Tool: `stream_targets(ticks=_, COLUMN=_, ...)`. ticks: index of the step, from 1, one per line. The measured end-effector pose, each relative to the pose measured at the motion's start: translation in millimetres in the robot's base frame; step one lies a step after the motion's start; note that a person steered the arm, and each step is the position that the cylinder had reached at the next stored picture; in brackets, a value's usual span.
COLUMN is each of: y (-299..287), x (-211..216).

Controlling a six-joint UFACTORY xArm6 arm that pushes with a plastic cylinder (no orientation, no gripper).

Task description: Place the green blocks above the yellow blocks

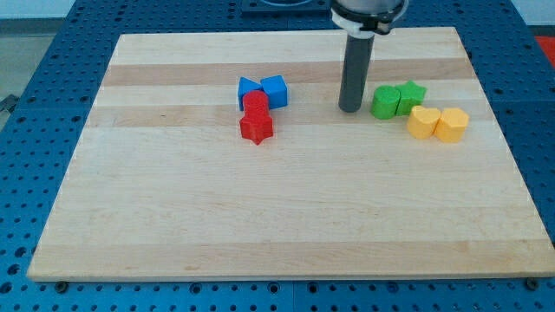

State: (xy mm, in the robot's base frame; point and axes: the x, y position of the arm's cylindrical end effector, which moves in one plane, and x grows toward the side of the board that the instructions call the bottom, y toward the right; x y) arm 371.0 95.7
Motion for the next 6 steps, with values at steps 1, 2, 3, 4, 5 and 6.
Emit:
stream_targets(ticks=1, y=35, x=0)
stream_targets(ticks=2, y=72, x=0)
stream_targets(ticks=3, y=78, x=-6)
stream_targets(ticks=4, y=52, x=-18)
stream_targets(ticks=5, y=55, x=-42)
stream_targets(ticks=6, y=104, x=-56)
